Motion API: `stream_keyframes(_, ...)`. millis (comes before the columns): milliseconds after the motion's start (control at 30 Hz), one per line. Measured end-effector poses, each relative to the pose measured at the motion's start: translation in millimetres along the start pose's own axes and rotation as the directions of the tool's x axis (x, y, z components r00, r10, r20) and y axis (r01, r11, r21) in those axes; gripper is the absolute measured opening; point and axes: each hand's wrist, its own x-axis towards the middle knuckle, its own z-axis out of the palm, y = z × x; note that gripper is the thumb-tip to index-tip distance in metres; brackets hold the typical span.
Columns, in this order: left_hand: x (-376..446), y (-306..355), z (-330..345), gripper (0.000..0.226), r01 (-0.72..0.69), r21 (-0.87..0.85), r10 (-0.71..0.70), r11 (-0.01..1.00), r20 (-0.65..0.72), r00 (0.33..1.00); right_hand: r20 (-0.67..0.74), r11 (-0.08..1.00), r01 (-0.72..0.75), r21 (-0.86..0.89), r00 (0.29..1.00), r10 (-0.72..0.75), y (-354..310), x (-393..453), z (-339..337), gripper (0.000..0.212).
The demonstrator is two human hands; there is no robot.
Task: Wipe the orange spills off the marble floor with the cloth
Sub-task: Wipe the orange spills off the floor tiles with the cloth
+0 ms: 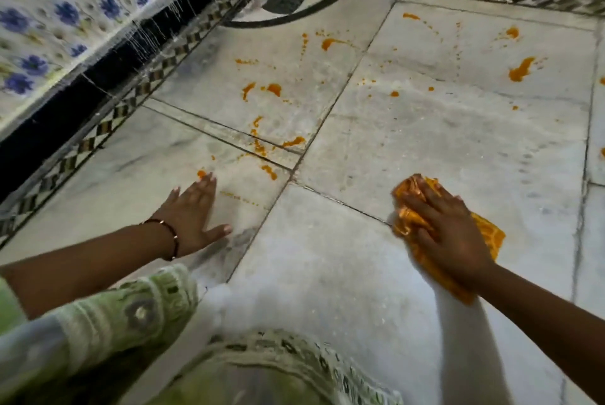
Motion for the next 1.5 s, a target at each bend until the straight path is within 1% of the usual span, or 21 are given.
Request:
stream_keyframes(100,-10,-46,35,0.108,0.054,0.012,-0.055,0.998,0.077,0.996,0.108,0.99,0.143,-0.014,0.984,-0.14,-20,0,7,0.06)
stream_keyframes(167,-11,-66,54,0.101,0.077,-0.034,-0.075,0.996,0.06,0.995,0.149,0.974,0.227,-0.026,0.964,-0.221,-47,3,21,0.059)
stream_keyframes(300,3,-80,74,0.115,0.077,-0.208,-0.089,0.975,-0.048,0.995,0.205,0.934,0.357,-0.034,0.917,-0.343,-138,22,67,0.064)
stream_keyframes(367,19,-78,75,0.121,0.044,-0.291,-0.087,0.956,-0.137,0.987,0.218,0.909,0.415,-0.042,0.891,-0.397,-185,46,91,0.067)
stream_keyframes(433,37,-80,76,0.124,0.017,-0.336,-0.095,0.942,-0.218,0.971,0.221,0.887,0.458,-0.056,0.872,-0.436,-223,74,111,0.063)
stream_keyframes(500,57,-87,79,0.124,-0.006,-0.354,-0.094,0.935,-0.265,0.96,0.233,0.888,0.454,-0.07,0.873,-0.428,-241,108,120,0.061)
stream_keyframes(567,76,-89,80,0.124,-0.035,-0.384,-0.096,0.923,-0.317,0.943,0.191,0.924,0.372,-0.089,0.917,-0.35,-231,136,112,0.059)
stream_keyframes(667,98,-89,81,0.119,-0.02,-0.445,-0.143,0.896,-0.329,0.934,0.111,0.976,0.19,-0.11,0.978,-0.178,-184,156,90,0.06)
stream_keyframes(767,101,-85,85,0.112,-0.024,-0.456,-0.161,0.889,-0.363,0.918,0.058,0.991,0.043,-0.125,0.998,-0.036,-156,121,69,0.062)
stream_keyframes(833,101,-85,86,0.108,-0.027,-0.483,-0.183,0.875,-0.382,0.906,0.068,0.994,-0.015,-0.107,0.997,0.023,-178,88,74,0.064)
stream_keyframes(867,101,-85,85,0.105,-0.026,-0.483,-0.189,0.875,-0.39,0.901,0.083,0.995,-0.002,-0.097,0.996,0.01,-196,77,83,0.065)
stream_keyframes(933,100,-84,85,0.097,-0.038,-0.483,-0.186,0.875,-0.408,0.894,0.131,0.99,0.125,-0.059,0.984,-0.116,-234,78,105,0.064)
stream_keyframes(1000,100,-85,87,0.09,-0.063,-0.496,-0.184,0.866,-0.433,0.882,0.186,0.959,0.277,-0.064,0.947,-0.261,-257,108,122,0.063)
stream_keyframes(1033,100,-85,88,0.089,-0.07,-0.498,-0.184,0.864,-0.443,0.877,0.201,0.944,0.322,-0.076,0.932,-0.302,-261,131,125,0.064)
stream_keyframes(1100,99,-85,88,0.087,-0.081,-0.499,-0.184,0.863,-0.458,0.87,0.207,0.935,0.335,-0.114,0.929,-0.308,-250,176,124,0.063)
stream_keyframes(1167,98,-86,89,0.086,-0.081,-0.499,-0.179,0.863,-0.451,0.875,0.188,0.951,0.269,-0.152,0.953,-0.239,-226,199,111,0.061)
stream_keyframes(1267,98,-86,85,0.085,-0.05,-0.503,-0.196,0.863,-0.424,0.884,0.107,0.979,0.127,-0.158,0.988,-0.111,-183,183,86,0.059)
stream_keyframes(1333,99,-85,86,0.085,-0.036,-0.506,-0.207,0.862,-0.417,0.885,0.122,0.98,0.106,-0.17,0.989,-0.086,-176,147,79,0.061)
stream_keyframes(1400,100,-85,88,0.083,-0.034,-0.513,-0.219,0.858,-0.426,0.878,0.156,0.974,0.162,-0.156,0.978,-0.138,-199,115,89,0.061)
stream_keyframes(1433,101,-85,89,0.082,-0.041,-0.517,-0.22,0.855,-0.435,0.873,0.176,0.964,0.227,-0.138,0.964,-0.202,-217,107,98,0.061)
stream_keyframes(1500,101,-88,90,0.08,-0.074,-0.551,-0.223,0.831,-0.452,0.863,0.237,0.921,0.378,-0.097,0.907,-0.348,-252,115,117,0.06)
